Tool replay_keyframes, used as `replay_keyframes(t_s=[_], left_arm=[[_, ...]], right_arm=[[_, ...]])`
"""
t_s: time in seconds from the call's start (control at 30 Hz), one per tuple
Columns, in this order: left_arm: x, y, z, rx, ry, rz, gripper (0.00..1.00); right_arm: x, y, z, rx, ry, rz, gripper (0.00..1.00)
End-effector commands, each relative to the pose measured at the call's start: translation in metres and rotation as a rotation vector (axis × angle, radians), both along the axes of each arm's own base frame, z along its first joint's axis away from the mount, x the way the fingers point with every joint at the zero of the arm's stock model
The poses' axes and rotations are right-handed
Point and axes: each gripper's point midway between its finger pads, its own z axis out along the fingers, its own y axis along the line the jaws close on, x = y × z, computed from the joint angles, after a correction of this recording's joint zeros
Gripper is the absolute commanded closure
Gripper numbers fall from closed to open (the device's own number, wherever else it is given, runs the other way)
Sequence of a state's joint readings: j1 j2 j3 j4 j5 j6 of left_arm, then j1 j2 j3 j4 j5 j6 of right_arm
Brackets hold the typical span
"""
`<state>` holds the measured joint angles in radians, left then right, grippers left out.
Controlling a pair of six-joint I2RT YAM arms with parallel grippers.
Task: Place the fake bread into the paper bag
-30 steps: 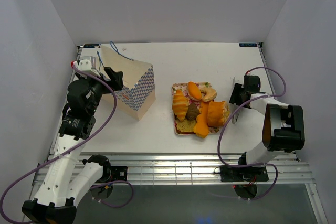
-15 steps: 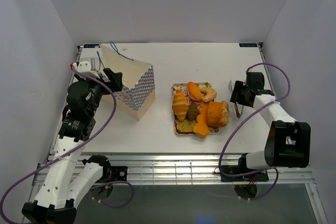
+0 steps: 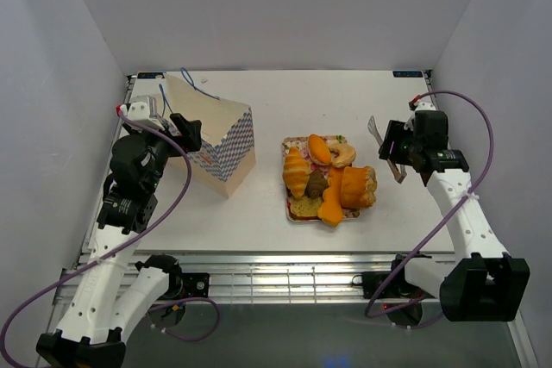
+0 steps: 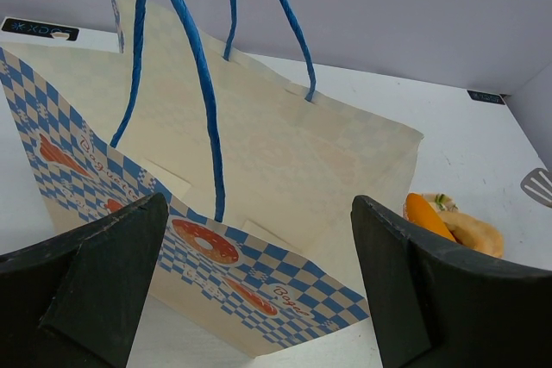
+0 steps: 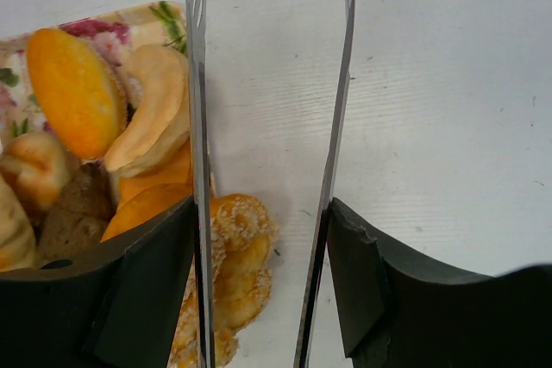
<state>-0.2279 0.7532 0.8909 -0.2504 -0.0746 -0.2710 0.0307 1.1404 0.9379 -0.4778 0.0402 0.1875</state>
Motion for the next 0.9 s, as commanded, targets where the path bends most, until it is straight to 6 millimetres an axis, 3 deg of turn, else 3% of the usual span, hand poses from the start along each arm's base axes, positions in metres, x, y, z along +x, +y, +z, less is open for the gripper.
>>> replay_keyframes(t_s=[0.0,0.2,0.53,0.87], left_arm=[[-0.001,-0.002,0.004,-0.01,-0.021,-0.006,0.02],[-0.003,-0.003,0.006,-0.019,-0.03,-0.015,0.02],[-0.003,-0.005,0.004,-0.028,-0.027,-0.025,0.02],[-0.004,-0.005,0.006,-0.033,-0.032,-0.023,0.02]], right_arm=[[-0.007,0.021,0.037,0.051,-0.064,0.071,0.36],[-0.036,0.033,0.048,0.09,-0.078,0.114,0.38],[-0.082,0.037,0.07,0.124,-0.103,0.135,0.43],[-0.126,0.033,0.061,0.119,-0.018,0.139,0.44]])
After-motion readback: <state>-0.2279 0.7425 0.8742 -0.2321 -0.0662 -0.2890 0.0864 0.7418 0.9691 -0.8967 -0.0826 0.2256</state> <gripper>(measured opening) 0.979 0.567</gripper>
